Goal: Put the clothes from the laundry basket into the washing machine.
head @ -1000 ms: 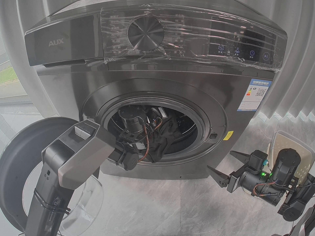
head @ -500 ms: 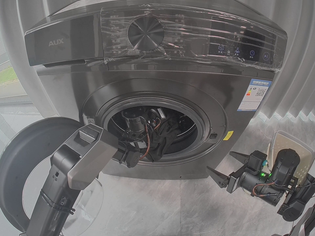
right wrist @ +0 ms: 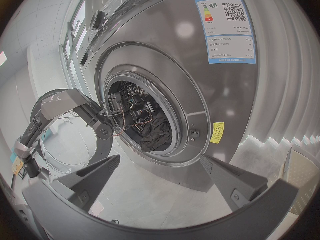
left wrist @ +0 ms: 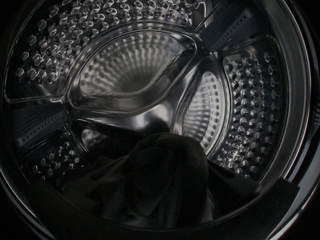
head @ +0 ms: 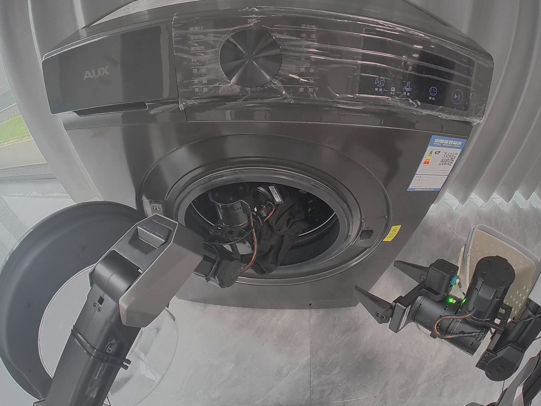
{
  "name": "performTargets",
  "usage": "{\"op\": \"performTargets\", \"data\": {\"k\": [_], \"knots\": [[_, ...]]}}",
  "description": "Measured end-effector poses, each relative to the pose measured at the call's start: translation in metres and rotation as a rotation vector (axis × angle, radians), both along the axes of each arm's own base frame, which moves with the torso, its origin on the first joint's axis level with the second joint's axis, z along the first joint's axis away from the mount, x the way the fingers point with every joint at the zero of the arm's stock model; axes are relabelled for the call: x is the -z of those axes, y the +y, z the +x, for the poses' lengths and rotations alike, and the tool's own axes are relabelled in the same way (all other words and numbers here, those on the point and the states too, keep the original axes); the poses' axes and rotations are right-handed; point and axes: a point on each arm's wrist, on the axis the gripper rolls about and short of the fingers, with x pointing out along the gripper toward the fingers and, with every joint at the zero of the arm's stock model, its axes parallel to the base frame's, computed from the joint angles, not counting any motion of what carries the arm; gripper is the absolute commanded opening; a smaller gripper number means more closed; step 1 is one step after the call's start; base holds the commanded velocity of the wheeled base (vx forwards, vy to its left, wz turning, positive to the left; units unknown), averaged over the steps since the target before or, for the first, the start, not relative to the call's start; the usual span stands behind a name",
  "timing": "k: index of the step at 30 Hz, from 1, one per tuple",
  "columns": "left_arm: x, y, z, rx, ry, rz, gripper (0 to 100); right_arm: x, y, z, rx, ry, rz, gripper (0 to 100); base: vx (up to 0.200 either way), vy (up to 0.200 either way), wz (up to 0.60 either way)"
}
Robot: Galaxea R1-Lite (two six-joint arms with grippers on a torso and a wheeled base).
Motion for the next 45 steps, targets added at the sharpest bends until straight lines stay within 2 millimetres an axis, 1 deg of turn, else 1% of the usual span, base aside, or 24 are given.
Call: {"op": "performTargets", "data": {"k": [5,8,10,12,15,19,22,28,38,40,41,45], "knots": [[0.002,0.0,-0.004,-0.009,0.024,0.035,100,0.0,0.0,0.0,0.0,0.001,0.0,100,0.0,0.0,0.0],[0.011,0.002,-0.012,-0.01,0.078,0.088,100,0.0,0.0,0.0,0.0,0.001,-0.001,100,0.0,0.0,0.0],[0.018,0.004,-0.02,-0.007,0.124,0.126,100,0.0,0.0,0.0,0.0,0.001,-0.001,100,0.0,0.0,0.0],[0.027,0.006,-0.032,0.0,0.182,0.171,100,0.0,0.0,0.0,0.0,0.001,-0.001,100,0.0,0.0,0.0],[0.034,0.007,-0.048,0.017,0.238,0.217,100,0.0,0.0,0.0,0.0,0.001,-0.001,100,0.0,0.0,0.0],[0.036,0.005,-0.067,0.045,0.28,0.262,100,0.0,0.0,0.0,-0.001,0.002,0.0,100,0.0,0.0,0.0],[0.038,0.003,-0.075,0.06,0.292,0.275,100,0.001,0.0,-0.001,-0.003,0.005,-0.002,100,0.0,0.0,0.0],[0.049,0.002,-0.079,0.071,0.306,0.287,100,0.002,0.0,-0.002,-0.005,0.009,-0.005,100,0.0,0.0,0.0],[0.076,0.002,-0.076,0.084,0.322,0.297,100,0.002,0.0,-0.003,-0.01,0.01,-0.006,100,0.0,0.0,0.0],[0.079,0.002,-0.074,0.083,0.322,0.296,100,0.002,0.001,-0.003,-0.01,0.01,-0.006,100,0.0,0.0,0.0],[0.08,0.002,-0.074,0.082,0.322,0.296,0,0.002,0.001,-0.003,-0.011,0.01,-0.006,100,0.0,0.0,0.0],[0.084,0.001,-0.072,0.081,0.323,0.296,0,0.002,0.001,-0.003,-0.011,0.009,-0.006,100,0.0,0.0,0.0]]}}
